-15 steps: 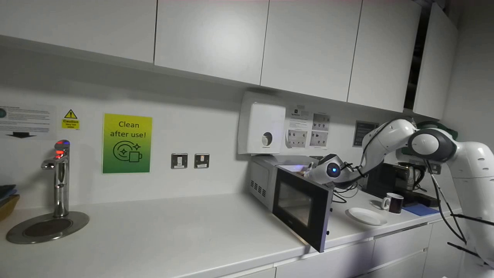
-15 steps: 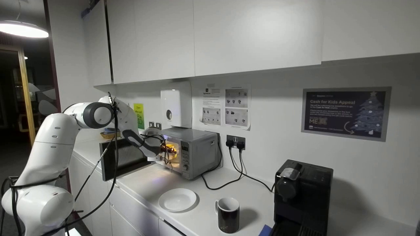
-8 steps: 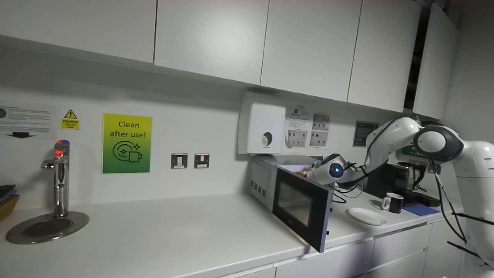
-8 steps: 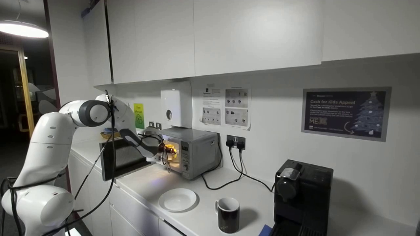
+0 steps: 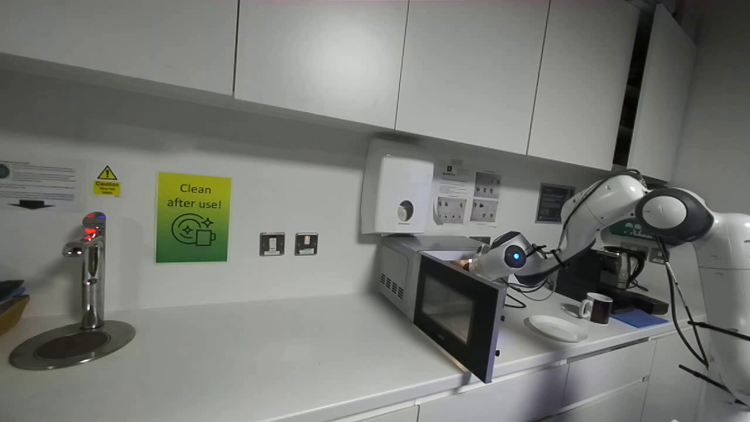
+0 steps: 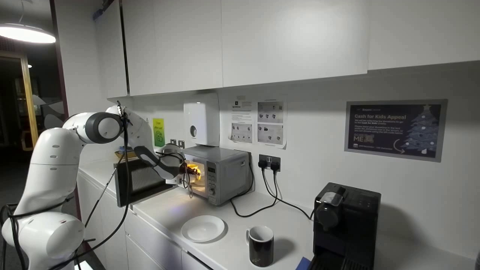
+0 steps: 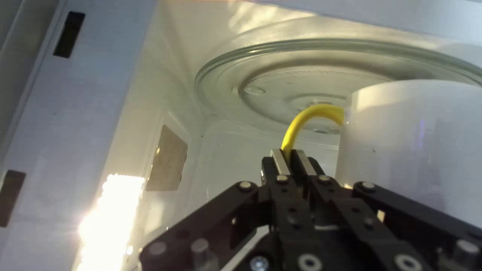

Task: Remove the mug from the microwave and put it on the counter

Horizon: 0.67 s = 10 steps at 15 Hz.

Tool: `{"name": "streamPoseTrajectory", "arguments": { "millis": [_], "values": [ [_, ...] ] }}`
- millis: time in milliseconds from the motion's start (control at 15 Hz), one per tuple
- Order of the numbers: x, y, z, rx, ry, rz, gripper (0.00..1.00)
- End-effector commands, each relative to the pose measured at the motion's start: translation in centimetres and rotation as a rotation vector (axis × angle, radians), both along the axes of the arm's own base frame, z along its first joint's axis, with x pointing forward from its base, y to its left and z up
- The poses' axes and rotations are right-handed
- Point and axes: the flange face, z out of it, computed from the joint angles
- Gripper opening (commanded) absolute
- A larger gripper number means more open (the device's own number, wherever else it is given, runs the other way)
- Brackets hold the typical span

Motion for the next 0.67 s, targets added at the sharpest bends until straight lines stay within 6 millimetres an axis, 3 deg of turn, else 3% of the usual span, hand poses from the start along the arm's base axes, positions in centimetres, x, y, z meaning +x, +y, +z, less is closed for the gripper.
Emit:
{"name": "streamPoseTrajectory", "arguments": {
  "millis": [0,600],
  "values": [
    [-1.5,-0.7,2.2,0.018,-0.05,-0.036,0.02],
    [-4.0,-1.4,2.7,0.016,-0.048,-0.054,0.02]
  ]
}}
